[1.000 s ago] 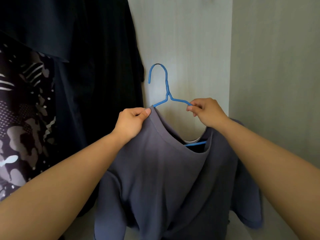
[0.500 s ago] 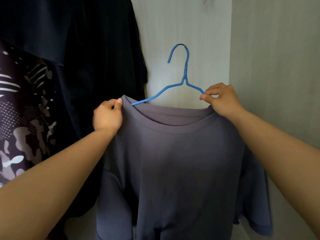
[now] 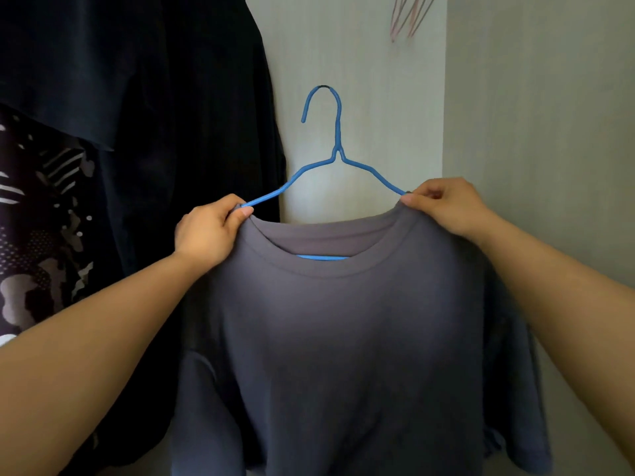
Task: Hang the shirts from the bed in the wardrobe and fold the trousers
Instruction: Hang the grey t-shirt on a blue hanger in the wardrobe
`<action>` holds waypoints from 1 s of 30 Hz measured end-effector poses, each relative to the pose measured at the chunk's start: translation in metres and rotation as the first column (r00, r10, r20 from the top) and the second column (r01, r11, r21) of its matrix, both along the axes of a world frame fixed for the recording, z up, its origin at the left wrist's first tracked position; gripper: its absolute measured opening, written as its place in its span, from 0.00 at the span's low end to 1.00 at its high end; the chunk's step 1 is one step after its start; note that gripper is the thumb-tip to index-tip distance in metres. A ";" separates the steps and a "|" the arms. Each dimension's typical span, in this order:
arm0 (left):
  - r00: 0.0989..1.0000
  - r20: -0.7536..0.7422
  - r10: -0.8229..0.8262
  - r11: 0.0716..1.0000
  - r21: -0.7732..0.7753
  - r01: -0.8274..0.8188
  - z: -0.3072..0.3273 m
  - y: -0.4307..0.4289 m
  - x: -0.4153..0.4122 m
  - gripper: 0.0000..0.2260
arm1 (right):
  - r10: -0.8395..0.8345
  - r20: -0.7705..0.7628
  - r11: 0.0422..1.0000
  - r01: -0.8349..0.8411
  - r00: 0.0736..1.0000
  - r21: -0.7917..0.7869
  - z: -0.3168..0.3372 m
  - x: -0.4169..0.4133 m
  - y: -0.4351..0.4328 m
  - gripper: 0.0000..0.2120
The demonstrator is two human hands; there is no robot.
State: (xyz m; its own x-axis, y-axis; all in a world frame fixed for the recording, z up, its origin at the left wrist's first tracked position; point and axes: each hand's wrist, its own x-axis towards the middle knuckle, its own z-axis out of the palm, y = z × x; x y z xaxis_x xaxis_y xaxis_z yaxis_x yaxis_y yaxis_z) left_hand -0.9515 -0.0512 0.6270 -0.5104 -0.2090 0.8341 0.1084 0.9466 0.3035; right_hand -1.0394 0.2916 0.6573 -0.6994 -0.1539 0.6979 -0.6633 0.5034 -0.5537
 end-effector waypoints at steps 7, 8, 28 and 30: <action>0.996 0.013 -0.088 0.989 0.121 0.086 0.012 -0.012 -0.011 0.07 | 0.051 0.049 0.998 -0.050 0.998 -0.036 0.010 0.006 0.012 0.15; 0.995 0.001 -0.095 0.987 0.134 0.094 0.016 -0.010 -0.013 0.07 | 0.037 0.024 0.998 -0.035 0.999 -0.054 0.013 0.007 0.013 0.16; 0.980 0.121 -0.160 0.968 0.215 0.132 0.062 0.031 -0.043 0.27 | 0.085 0.283 0.991 -0.051 0.955 -0.125 0.081 0.052 0.028 0.08; 0.972 0.136 -0.191 0.955 0.256 0.152 0.072 0.041 -0.043 0.28 | 0.058 0.286 0.986 -0.010 0.956 -0.168 0.090 0.059 0.017 0.09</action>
